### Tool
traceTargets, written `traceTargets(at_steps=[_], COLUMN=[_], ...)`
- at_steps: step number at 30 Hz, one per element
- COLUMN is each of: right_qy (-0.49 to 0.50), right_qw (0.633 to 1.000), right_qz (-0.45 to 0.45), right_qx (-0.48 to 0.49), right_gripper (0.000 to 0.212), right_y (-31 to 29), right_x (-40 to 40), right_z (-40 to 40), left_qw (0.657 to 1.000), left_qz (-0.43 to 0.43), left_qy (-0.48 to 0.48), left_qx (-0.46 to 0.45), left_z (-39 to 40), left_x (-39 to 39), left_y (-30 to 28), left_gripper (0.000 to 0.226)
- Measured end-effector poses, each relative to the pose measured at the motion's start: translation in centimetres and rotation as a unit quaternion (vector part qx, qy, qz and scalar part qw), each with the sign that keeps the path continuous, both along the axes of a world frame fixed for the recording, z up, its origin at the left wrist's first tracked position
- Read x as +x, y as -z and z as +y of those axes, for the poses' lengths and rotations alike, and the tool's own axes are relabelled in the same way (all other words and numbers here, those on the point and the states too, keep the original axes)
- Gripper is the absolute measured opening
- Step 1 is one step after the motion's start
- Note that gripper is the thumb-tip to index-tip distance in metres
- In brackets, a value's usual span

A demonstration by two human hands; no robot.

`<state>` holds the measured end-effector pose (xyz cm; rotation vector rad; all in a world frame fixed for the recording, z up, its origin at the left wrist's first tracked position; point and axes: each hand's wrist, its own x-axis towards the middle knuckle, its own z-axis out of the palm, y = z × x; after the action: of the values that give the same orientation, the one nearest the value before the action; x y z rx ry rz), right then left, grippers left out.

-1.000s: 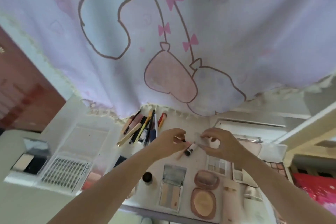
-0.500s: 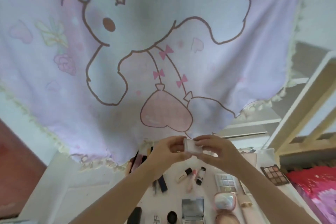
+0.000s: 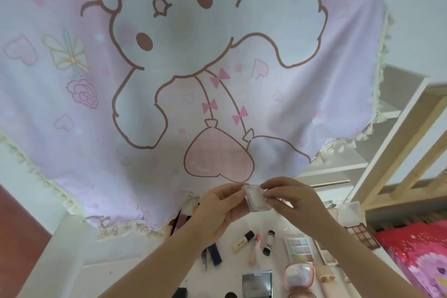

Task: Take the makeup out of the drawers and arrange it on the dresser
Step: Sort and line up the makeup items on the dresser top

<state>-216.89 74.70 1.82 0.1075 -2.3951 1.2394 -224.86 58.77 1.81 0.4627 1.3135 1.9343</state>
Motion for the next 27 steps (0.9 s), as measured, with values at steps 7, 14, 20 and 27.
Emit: traceTargets(at_steps=[7, 14, 20, 27], right_qy=[-0.016, -0.005, 0.003, 0.049], right_qw=[0.998, 0.995, 0.991, 0.989], right_qz=[-0.065, -0.087, -0.125, -0.133], right_qx=[-0.004, -0.048, -0.046, -0.031], right_gripper=[0.028, 0.022, 0.031, 0.020], right_y=[0.5, 0.7, 1.2, 2.4], right_x=[0.5, 1.3, 1.8, 2.3], right_z=[0.4, 0.4, 0.7, 0.3], left_qw=[0.996, 0.998, 0.981, 0.987], left_qz=[-0.082, -0.042, 0.130, 0.111], left_qy=[-0.036, 0.014, 0.042, 0.020], left_qx=[0.003, -0.043, -0.138, -0.110], left_z=[0.2, 0.6, 0.7, 1.2], left_x=[0.3, 1.1, 1.6, 1.8], left_y=[0.4, 0.5, 1.4, 3.3], left_gripper=[0.019, 0.023, 0.035, 0.035])
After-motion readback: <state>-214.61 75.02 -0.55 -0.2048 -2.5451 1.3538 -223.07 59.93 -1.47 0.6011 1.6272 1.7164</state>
